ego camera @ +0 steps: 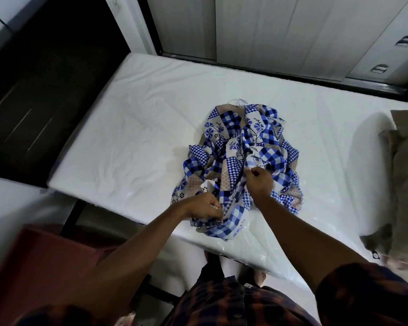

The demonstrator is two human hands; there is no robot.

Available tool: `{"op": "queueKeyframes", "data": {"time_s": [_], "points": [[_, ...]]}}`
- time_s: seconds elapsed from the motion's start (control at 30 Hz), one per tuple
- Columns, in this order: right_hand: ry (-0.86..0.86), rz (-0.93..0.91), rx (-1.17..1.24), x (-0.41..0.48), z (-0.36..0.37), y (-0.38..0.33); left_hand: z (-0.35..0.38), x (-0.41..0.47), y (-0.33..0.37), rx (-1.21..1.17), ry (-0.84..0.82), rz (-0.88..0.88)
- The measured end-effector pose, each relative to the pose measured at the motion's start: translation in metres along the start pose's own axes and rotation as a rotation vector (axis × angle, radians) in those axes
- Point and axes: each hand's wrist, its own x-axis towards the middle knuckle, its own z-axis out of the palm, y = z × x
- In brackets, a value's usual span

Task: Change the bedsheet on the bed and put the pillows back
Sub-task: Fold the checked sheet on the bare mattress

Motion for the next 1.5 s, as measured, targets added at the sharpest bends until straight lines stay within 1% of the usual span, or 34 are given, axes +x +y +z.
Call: {"op": "queueKeyframes", "data": {"time_s": [0.07,0.13,0.2,0.27,0.33,0.4,0.43,0.47,0.5,0.53,0.57,0.6,0.63,0.67,0.7,0.73,0.77,0.87,0.93,1.03,1.1,1.17,1.2,1.23,1.27,1.3,1.33,1.37,1.43,1.5], "points": [[-0.015,-0.07,0.199,-0.009,-0.004,-0.012,-0.001,-0.004,0.001,-0.046,0.081,0.008],[-0.167,-0.188,0.356,-0.02,-0.006,-0.024,-0.006,0.0,-0.002,-0.183,0.262,0.048],[-0.362,-0.279,0.421,-0.034,-0.001,-0.032,-0.014,0.012,-0.005,-0.377,0.466,0.088],[-0.494,-0.351,0.351,-0.049,0.005,-0.034,-0.021,0.02,0.001,-0.469,0.559,0.067],[-0.593,-0.455,0.22,-0.063,0.01,-0.027,-0.024,0.018,0.012,-0.425,0.577,0.056],[-0.636,-0.6,0.064,-0.071,0.011,-0.017,-0.021,0.021,0.01,-0.267,0.541,0.03],[-0.646,-0.636,-0.01,-0.072,0.012,-0.012,-0.018,0.023,0.006,-0.161,0.524,0.013],[-0.653,-0.631,-0.065,-0.074,0.012,-0.008,-0.016,0.024,0.002,-0.066,0.52,0.004],[-0.658,-0.595,-0.099,-0.075,0.012,-0.005,-0.014,0.026,-0.002,-0.013,0.532,0.007],[-0.659,-0.543,-0.077,-0.078,0.013,-0.001,-0.013,0.025,-0.005,-0.017,0.544,0.014],[-0.665,-0.446,0.016,-0.081,0.012,0.002,-0.011,0.025,-0.008,-0.06,0.555,0.029],[-0.659,-0.288,0.174,-0.084,0.01,0.005,-0.01,0.024,-0.011,-0.109,0.561,0.045],[-0.627,-0.073,0.359,-0.084,0.008,0.007,-0.01,0.023,-0.013,-0.153,0.559,0.063],[-0.596,0.181,0.518,-0.082,0.005,0.009,-0.01,0.022,-0.013,-0.193,0.546,0.071],[-0.56,0.396,0.643,-0.078,0.003,0.013,-0.01,0.021,-0.013,-0.243,0.529,0.062],[-0.53,0.542,0.714,-0.073,0.002,0.018,-0.012,0.02,-0.012,-0.306,0.508,0.042],[-0.506,0.63,0.778,-0.067,0.002,0.02,-0.013,0.02,-0.01,-0.368,0.489,0.034],[-0.493,0.754,1.024,-0.053,0.006,0.015,-0.018,0.015,-0.004,-0.472,0.431,0.04],[-0.439,0.796,1.175,-0.043,0.011,0.007,-0.019,0.015,-0.003,-0.474,0.41,0.036],[-0.301,0.833,1.253,-0.018,0.012,-0.005,-0.022,0.015,-0.005,-0.41,0.428,0.002],[-0.188,0.827,1.203,0.004,0.006,-0.009,-0.024,0.015,-0.008,-0.354,0.439,-0.01],[-0.05,0.745,1.146,0.018,-0.01,-0.022,-0.023,0.011,-0.01,-0.332,0.434,0.015],[0.032,0.664,1.115,0.022,-0.019,-0.031,-0.021,0.009,-0.013,-0.31,0.441,0.026],[0.121,0.549,1.043,0.023,-0.03,-0.044,-0.019,0.008,-0.016,-0.283,0.454,0.034],[0.175,0.399,0.911,0.026,-0.036,-0.052,-0.018,0.008,-0.018,-0.264,0.48,0.053],[0.165,0.226,0.768,0.025,-0.041,-0.063,-0.018,0.006,-0.018,-0.252,0.511,0.077],[0.078,0.039,0.645,0.019,-0.045,-0.076,-0.019,0.005,-0.016,-0.271,0.551,0.097],[-0.054,-0.133,0.532,0.008,-0.046,-0.087,-0.021,0.004,-0.014,-0.309,0.588,0.113],[-0.293,-0.424,0.165,-0.007,-0.038,-0.096,-0.027,0.003,-0.009,-0.442,0.643,0.15],[-0.476,-0.651,-0.228,-0.024,-0.024,-0.097,-0.034,0.001,-0.002,-0.607,0.653,0.21]]}}
